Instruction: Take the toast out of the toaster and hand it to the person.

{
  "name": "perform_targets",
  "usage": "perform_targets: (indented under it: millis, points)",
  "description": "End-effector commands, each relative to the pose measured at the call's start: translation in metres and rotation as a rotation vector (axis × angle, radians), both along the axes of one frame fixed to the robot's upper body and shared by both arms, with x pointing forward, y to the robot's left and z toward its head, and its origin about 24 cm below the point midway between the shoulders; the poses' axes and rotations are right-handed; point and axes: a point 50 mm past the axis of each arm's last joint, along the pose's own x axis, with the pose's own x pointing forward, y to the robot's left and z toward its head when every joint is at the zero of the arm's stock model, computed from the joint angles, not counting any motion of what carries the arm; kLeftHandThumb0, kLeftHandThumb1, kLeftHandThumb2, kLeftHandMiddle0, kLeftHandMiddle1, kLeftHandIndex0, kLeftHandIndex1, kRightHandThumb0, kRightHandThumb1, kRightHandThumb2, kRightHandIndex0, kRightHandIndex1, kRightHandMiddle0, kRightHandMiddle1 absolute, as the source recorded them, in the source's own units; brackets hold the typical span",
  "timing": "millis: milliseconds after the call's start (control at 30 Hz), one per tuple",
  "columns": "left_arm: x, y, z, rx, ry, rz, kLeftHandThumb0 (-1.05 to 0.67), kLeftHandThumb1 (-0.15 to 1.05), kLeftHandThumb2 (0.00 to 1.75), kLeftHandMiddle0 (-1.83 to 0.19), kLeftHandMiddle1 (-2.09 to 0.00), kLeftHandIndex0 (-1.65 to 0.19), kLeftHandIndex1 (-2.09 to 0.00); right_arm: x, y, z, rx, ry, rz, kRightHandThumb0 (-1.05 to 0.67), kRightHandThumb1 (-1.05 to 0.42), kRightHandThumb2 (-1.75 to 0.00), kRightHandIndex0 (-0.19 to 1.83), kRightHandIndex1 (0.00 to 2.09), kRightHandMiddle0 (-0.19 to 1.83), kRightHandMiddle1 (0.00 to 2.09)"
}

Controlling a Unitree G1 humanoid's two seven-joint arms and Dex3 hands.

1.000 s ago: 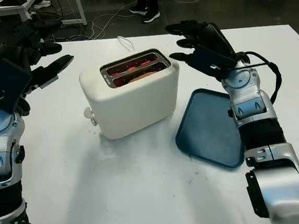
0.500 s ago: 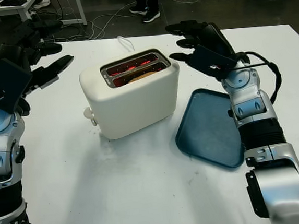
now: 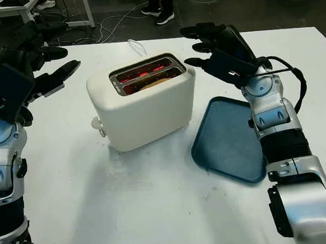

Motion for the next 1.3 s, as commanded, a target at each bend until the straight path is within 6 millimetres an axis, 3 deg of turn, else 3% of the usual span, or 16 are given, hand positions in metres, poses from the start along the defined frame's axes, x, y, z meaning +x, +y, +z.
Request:
perform_targets:
  millis: [0,1267]
  points:
    - [0.0001,-0.0006,0.0058,0.006,-0.020,-0.007,-0.31,0.77,0.35,-0.12,-1.08,-0.27,-0.68,-0.0001,-0.0009,0.0025,-0.015,-0.018,0.005,-0.34,-0.92,-0.02,0.73,0.00,0.67,0.00]
    - [-0.0007,0.0006,0.0037,0.005,-0.017,-0.001,-0.32,0.75,0.39,-0.12,-1.05,-0.26,-0.68,-0.0008,-0.0018,0.0000,0.000,-0.005,-0.003,-0.31,-0.92,-0.01,0.74,0.00,0.66,0.00]
